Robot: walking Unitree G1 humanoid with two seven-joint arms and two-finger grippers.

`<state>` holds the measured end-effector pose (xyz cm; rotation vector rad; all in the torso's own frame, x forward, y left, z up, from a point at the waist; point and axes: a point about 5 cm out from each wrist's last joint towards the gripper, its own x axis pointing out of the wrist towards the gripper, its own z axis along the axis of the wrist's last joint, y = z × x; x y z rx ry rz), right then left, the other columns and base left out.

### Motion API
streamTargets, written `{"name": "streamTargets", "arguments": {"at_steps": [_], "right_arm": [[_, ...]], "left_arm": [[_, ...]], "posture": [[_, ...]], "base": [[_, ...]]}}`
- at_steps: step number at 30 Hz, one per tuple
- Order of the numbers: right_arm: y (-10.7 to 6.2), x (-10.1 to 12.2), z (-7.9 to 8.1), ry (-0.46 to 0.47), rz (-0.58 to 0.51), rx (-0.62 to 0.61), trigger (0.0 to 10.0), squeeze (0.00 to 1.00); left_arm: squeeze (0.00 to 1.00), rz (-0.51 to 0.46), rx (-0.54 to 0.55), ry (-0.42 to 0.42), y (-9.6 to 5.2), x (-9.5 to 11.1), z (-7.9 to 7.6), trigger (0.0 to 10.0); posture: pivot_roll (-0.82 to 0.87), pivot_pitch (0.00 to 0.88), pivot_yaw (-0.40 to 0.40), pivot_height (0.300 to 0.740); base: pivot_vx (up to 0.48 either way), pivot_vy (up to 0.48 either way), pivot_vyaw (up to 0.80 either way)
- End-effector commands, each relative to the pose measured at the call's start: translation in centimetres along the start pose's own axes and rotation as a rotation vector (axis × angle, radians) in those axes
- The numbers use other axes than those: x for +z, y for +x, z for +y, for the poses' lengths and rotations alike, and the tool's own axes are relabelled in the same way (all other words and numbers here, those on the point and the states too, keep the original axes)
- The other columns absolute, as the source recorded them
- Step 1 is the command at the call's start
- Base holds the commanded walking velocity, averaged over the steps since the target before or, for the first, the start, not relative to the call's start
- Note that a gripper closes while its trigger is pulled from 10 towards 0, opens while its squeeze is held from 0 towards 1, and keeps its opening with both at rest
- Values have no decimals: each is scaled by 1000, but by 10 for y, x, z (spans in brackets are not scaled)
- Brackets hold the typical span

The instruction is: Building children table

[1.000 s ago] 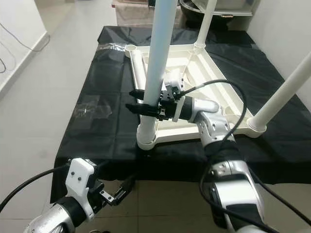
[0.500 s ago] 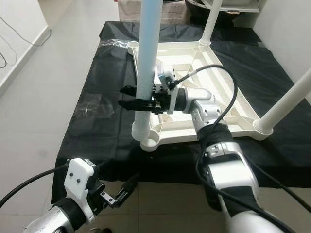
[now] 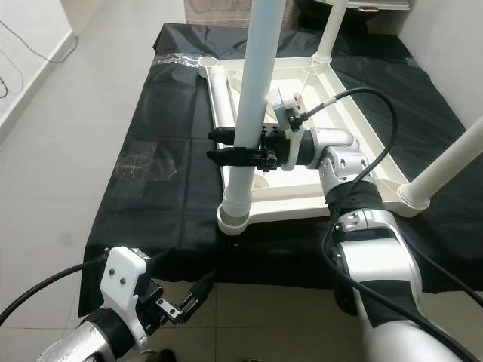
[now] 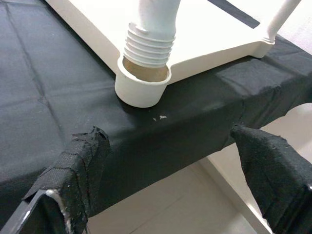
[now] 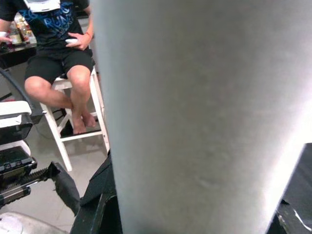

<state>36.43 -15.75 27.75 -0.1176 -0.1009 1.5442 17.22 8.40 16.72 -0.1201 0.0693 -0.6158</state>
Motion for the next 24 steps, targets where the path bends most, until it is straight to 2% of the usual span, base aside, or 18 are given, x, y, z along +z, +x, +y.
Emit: {"name": "streamTargets", "arguments": {"at_steps": [1, 14, 24], "right_arm": [[-1, -22, 5, 78, 63, 14, 10000, 0], [13, -22, 12, 31, 66, 96, 10000, 0], [13, -17, 15, 9, 75, 123, 10000, 0]], "left_arm": [[0, 18, 4, 10, -3, -2, -1, 10000], [0, 23, 8, 14, -2, -2, 2, 10000], [0, 26, 10, 17, -2, -3, 3, 10000]], "posture": [[110, 243, -54, 740], [113, 253, -48, 740], [114, 251, -44, 740]], "base": [[0, 0, 0], [0, 0, 0], [0, 0, 0]]}}
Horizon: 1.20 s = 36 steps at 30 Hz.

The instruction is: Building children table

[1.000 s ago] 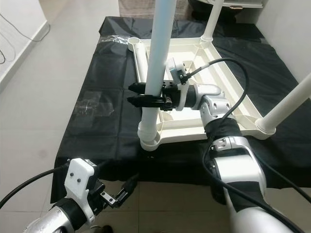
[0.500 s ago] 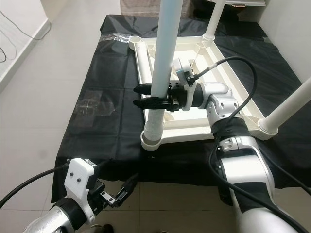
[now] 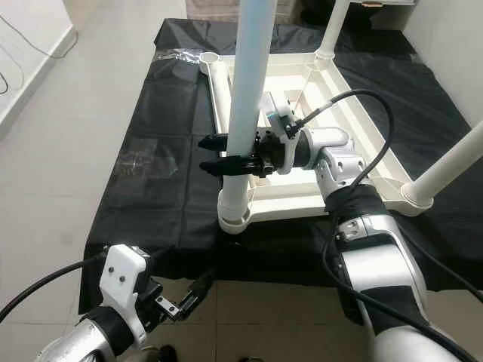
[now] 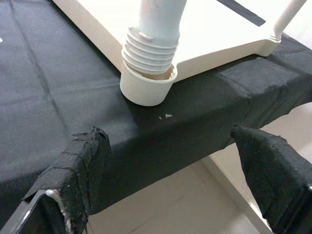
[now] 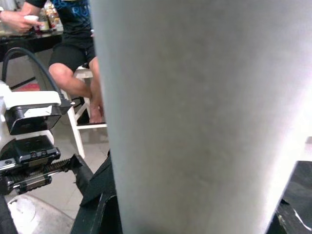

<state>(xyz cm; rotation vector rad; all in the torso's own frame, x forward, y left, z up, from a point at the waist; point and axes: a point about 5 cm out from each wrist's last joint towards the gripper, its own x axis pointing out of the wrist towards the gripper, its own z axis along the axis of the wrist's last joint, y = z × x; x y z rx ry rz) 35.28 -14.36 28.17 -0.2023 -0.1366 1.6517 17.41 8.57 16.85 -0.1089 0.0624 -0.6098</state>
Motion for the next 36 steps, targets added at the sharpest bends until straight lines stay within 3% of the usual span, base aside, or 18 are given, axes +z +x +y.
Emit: {"name": "streamTargets", "arguments": {"at_steps": [1, 18, 29, 36], "right_arm": [[1, -22, 6, 87, 48, 13, 10000, 0], [-19, -22, 14, 94, 50, -12, 10000, 0], [-8, -26, 20, 98, 24, 41, 10000, 0], [-5, -26, 15, 72, 25, 26, 10000, 0]], "left_arm": [[0, 30, 3, 5, -2, -4, 0, 10000], [0, 39, 7, 14, -4, -5, 4, 10000], [0, 43, 6, 17, -5, -5, 5, 10000], [0, 42, 6, 15, -5, -5, 5, 10000]], "posture": [[114, 251, -44, 740], [124, 251, -28, 740], [127, 244, -24, 740], [127, 245, -28, 740]], "base": [[0, 0, 0], [0, 0, 0], [0, 0, 0], [0, 0, 0]]}}
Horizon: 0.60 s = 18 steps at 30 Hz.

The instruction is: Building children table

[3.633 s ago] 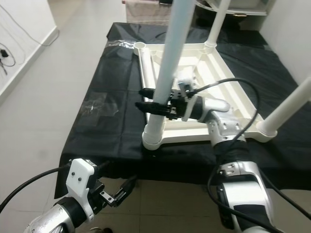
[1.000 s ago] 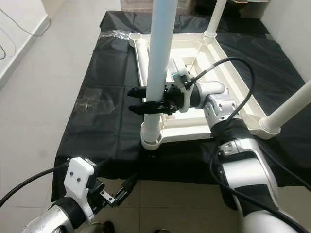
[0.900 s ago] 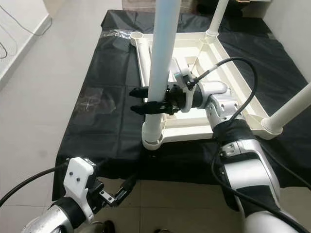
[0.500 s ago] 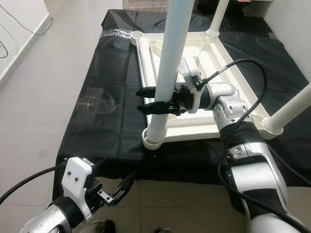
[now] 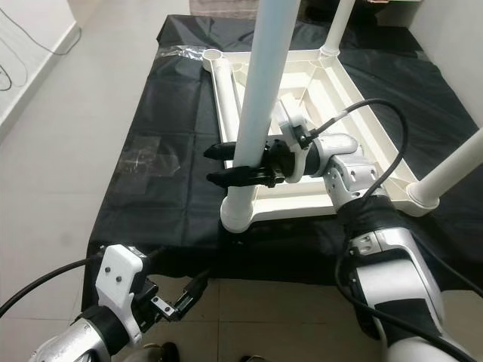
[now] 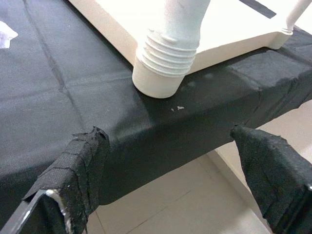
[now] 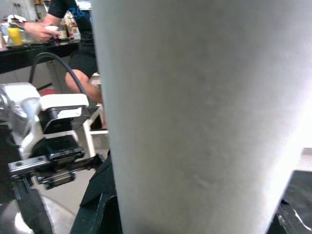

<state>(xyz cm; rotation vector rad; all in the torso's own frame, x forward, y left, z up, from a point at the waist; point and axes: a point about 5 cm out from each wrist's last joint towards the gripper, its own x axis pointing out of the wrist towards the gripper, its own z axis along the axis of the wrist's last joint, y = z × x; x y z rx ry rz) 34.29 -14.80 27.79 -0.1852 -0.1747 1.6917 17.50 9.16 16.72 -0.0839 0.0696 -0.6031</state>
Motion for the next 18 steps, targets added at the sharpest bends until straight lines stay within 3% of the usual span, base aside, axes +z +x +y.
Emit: {"name": "streamTargets", "arguments": {"at_steps": [1, 18], "right_arm": [[-3, -25, 3, 83, 63, -17, 10000, 0], [-10, -23, 4, 85, 95, -27, 10000, 0]], "left_arm": [[0, 28, -1, -6, -2, -4, -1, 10000], [0, 27, 1, -10, -2, -5, -1, 10000]], "posture": [[126, 247, -30, 740], [120, 257, -32, 740]], "base": [[0, 0, 0], [0, 0, 0]]}}
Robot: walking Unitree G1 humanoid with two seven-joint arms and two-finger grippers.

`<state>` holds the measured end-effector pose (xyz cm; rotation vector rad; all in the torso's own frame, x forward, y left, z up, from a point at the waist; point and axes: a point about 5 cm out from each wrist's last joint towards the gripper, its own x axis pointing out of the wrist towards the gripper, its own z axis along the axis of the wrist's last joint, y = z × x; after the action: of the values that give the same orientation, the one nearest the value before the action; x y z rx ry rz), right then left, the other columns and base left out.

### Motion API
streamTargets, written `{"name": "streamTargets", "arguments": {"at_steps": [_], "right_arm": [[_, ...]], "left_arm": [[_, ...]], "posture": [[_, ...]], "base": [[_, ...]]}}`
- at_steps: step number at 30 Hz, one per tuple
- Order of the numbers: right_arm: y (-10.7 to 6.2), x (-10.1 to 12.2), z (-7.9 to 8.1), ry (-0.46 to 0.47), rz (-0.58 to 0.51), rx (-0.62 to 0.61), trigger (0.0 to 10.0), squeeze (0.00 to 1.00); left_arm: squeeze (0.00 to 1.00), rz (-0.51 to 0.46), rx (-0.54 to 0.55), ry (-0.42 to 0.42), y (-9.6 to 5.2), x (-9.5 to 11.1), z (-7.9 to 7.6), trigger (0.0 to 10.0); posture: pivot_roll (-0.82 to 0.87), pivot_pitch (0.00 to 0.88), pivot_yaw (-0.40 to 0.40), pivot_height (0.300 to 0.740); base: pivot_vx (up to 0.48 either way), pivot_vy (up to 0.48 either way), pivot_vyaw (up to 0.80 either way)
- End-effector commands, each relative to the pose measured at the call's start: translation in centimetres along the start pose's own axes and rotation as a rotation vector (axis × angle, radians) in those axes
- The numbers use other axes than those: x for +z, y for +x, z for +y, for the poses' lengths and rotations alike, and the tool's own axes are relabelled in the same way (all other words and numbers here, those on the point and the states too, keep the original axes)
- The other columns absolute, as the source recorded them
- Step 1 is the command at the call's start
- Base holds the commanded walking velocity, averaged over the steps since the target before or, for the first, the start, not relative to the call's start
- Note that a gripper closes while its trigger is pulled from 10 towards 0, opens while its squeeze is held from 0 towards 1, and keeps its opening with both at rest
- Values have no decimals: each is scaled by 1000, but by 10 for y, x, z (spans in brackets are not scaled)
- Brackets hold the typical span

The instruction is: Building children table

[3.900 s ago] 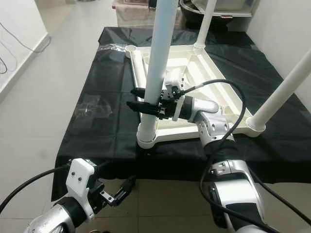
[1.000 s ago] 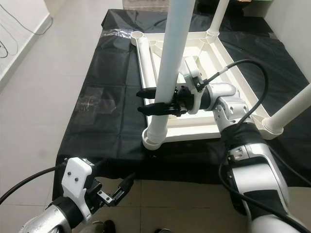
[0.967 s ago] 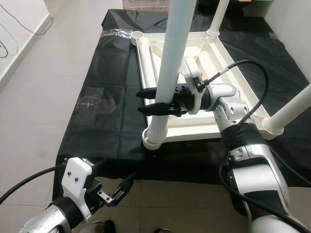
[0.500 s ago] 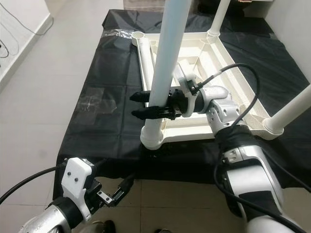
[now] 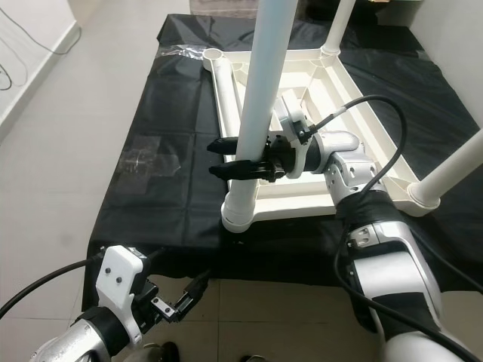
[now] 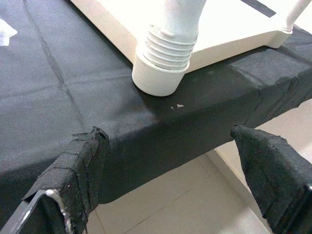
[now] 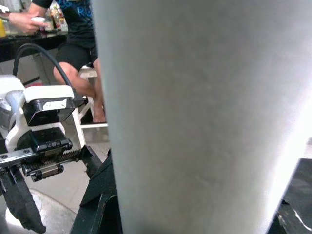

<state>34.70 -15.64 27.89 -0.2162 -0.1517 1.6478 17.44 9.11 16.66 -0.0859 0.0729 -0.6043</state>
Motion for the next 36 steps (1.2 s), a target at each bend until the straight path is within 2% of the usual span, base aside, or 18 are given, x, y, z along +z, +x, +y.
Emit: {"name": "streamTargets", "arguments": {"at_steps": [1, 8, 13, 21, 27, 28, 30, 35, 36], "right_arm": [[1, -24, 8, 89, 57, 19, 10000, 0], [23, -34, 13, 89, 30, 83, 10000, 0], [28, -36, 12, 88, 21, 89, 10000, 0], [34, -45, 10, 111, 9, 26, 10000, 0], [34, -50, 2, 117, 46, -169, 10000, 0], [34, -50, 2, 117, 46, -169, 10000, 0], [34, -50, -2, 117, 57, -270, 10000, 0], [32, -46, -2, 99, 30, -358, 10000, 0], [31, -44, -1, 80, 22, -418, 10000, 0]], "left_arm": [[0, 24, 2, -7, -1, -4, -1, 10000], [0, 20, 5, -2, -1, -3, 1, 10000], [0, 20, 7, -1, -1, -3, 1, 10000], [0, 17, 12, -1, 0, -3, 2, 10000], [0, 13, 14, 1, 2, -3, 3, 10000], [0, 13, 14, 1, 2, -3, 3, 10000], [0, 9, 16, 3, 4, -2, 4, 10000], [0, 3, 16, 8, 6, -2, 6, 10000], [0, -2, 19, 14, 8, -1, 8, 10000]], "posture": [[120, 257, -32, 740], [125, 259, -33, 740], [125, 259, -33, 740], [125, 261, -36, 740], [117, 256, -39, 740], [117, 256, -39, 740], [114, 252, -36, 740], [108, 243, -36, 740], [105, 234, -37, 740]], "base": [[0, 0, 0], [0, 0, 0], [0, 0, 0], [0, 0, 0], [0, 0, 0], [0, 0, 0], [0, 0, 0], [0, 0, 0], [0, 0, 0]]}}
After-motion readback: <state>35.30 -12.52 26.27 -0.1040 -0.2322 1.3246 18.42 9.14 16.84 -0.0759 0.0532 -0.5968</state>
